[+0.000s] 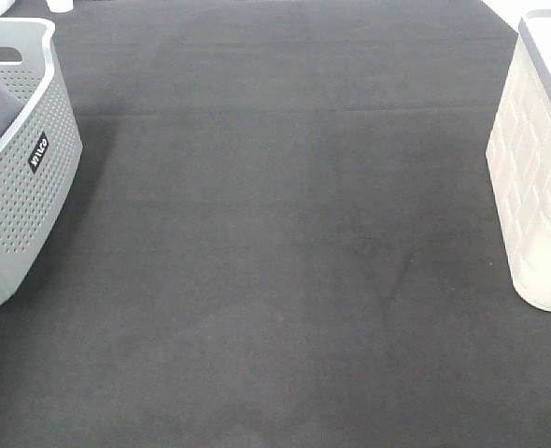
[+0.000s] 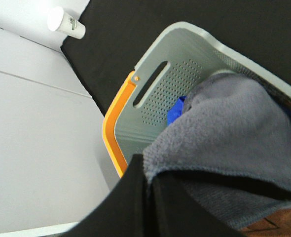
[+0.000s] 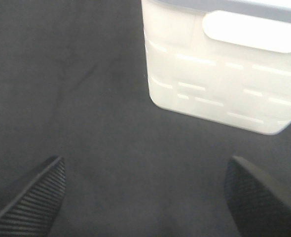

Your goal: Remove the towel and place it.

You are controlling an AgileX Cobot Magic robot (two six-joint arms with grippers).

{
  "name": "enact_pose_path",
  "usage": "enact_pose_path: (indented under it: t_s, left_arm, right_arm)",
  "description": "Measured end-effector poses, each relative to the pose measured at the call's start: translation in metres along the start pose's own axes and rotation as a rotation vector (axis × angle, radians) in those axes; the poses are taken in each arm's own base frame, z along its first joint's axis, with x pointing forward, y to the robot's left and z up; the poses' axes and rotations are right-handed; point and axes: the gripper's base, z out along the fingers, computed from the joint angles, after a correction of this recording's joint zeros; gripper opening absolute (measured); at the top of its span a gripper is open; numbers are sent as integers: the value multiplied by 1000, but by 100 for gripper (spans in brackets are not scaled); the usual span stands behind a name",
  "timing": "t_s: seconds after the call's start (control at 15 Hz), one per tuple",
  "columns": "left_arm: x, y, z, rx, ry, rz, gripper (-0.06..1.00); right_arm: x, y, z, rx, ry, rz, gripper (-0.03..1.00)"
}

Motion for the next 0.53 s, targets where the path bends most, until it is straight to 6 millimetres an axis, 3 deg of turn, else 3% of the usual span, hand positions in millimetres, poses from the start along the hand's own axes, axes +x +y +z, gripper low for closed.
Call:
enact_pose_path:
  t_s: [0.2, 0.53]
  left_arm:
    - [-12, 5, -18, -3, -77, -40, 0]
    - [-40, 20, -53, -51, -250, -76, 0]
  right_arm:
    - [-16, 11, -8, -111, -27, -71, 80]
    - [-52, 34, 2, -411, -21, -242, 80]
